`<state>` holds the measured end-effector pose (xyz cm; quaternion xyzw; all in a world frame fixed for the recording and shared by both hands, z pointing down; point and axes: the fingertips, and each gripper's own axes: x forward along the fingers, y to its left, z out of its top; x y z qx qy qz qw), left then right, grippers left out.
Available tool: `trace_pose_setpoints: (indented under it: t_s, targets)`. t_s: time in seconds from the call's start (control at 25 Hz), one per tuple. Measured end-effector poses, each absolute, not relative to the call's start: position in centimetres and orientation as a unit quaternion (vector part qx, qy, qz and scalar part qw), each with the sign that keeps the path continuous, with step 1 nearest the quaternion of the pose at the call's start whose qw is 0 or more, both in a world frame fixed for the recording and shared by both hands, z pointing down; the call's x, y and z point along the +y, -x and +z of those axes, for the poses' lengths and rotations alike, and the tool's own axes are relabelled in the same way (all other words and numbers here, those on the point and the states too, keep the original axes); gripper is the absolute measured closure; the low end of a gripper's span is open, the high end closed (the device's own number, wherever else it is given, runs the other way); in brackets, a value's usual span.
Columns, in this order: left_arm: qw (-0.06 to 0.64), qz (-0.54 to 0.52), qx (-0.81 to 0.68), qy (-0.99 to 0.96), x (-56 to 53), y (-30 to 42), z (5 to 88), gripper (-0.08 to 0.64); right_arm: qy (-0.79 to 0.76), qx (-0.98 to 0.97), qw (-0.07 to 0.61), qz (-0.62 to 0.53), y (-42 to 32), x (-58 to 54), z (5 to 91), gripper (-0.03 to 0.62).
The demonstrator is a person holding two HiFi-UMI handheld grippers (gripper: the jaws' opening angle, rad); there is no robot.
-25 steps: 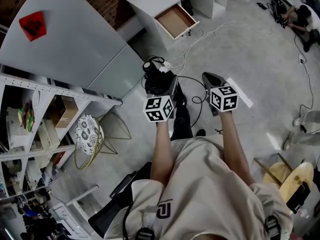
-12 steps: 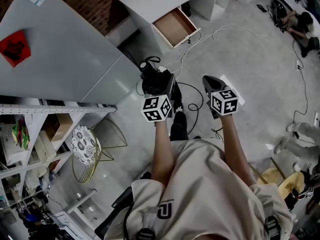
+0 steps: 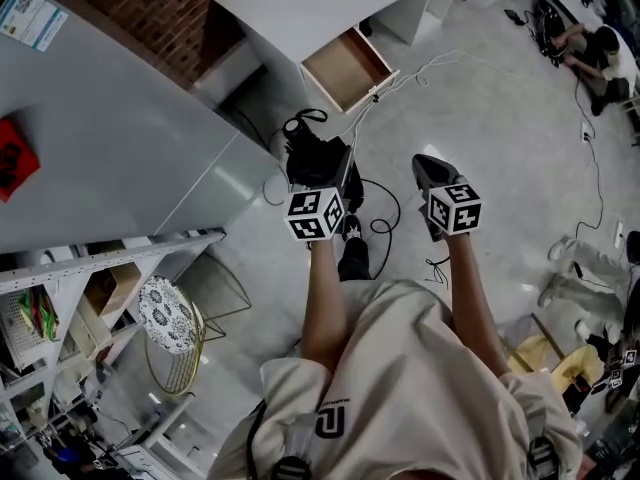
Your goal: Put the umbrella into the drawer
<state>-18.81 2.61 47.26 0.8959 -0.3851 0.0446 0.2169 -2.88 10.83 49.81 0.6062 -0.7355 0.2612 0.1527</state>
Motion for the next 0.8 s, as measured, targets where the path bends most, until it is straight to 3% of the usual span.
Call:
trace_pose_setpoints:
  t_s: [0.28, 0.48, 0.8]
  targets:
    - [0.220, 0.050, -0.365, -0.903, -2.5, 18.8, 48.7, 0.293, -0.623, -0.718, 0.142, 0.275, 2.1, 6.1, 50.1, 0.523]
    - [0.235, 0.046, -0.368, -0.898, -5.5, 19.2, 50.0, 0.293, -0.640, -0.696, 0.197, 0.260, 0.1, 5.5, 50.4, 0.523]
    - [0.245, 0.060, -0.365, -0.896, -6.4, 18.9, 51.4, 0.293, -0.652, -0.679, 0.174, 0.289, -0.9, 4.2, 51.4, 0.523]
